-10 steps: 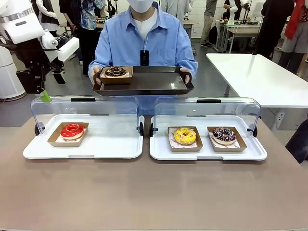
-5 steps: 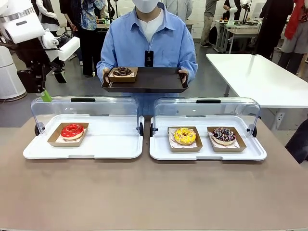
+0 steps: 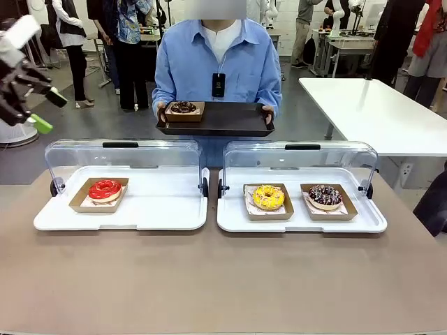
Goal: Provide the desired donut to the person.
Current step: Pick up and lift the Paper togo box containing the Donut pointed at by the person.
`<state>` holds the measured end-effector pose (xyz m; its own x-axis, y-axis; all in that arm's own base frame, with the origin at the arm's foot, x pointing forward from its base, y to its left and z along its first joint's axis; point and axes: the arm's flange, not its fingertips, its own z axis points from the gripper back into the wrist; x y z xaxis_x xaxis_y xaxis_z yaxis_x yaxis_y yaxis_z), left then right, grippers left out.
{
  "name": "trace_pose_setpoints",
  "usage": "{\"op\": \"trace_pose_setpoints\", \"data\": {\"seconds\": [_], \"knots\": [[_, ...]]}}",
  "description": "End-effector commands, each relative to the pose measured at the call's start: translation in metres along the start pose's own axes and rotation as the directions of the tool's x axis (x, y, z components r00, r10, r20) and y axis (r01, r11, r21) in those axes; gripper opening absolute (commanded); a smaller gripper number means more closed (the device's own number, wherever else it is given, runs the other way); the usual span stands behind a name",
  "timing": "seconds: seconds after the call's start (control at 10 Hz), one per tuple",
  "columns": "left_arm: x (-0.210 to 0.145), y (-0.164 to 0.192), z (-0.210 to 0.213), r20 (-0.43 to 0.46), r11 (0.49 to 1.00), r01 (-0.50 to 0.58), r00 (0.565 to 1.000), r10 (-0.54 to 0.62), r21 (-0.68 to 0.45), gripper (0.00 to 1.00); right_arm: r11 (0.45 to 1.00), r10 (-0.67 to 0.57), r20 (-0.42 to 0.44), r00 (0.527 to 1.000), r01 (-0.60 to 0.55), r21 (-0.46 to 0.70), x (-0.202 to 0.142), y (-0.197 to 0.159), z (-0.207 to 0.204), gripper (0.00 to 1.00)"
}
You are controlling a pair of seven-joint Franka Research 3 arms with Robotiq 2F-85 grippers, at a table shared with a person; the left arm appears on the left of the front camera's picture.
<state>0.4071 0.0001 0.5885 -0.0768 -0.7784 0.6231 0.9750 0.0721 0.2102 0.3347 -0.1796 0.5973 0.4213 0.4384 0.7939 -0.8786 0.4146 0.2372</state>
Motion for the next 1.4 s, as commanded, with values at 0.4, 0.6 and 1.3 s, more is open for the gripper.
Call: {"op": "trace_pose_setpoints", "data": {"seconds": [0.4, 0.6, 1.3], "knots": [[-0.118, -0.059, 0.028, 0.337, 0.987, -0.153, 0.928, 0.159, -0.046, 1.00, 1.000, 0.008, 0.012, 1.000, -0.008, 0.008, 0.001, 0.000, 0.000, 1.00], [-0.144, -0.081, 0.031, 0.350, 0.981, -0.189, 0.917, 0.191, -0.039, 1.00, 1.000, 0.008, 0.012, 1.000, -0.008, 0.008, 0.001, 0.000, 0.000, 1.00], [-0.145, -0.079, 0.036, 0.326, 0.981, -0.189, 0.925, 0.194, -0.045, 1.00, 1.000, 0.008, 0.012, 1.000, -0.008, 0.008, 0.001, 0.000, 0.000, 1.00]]}}
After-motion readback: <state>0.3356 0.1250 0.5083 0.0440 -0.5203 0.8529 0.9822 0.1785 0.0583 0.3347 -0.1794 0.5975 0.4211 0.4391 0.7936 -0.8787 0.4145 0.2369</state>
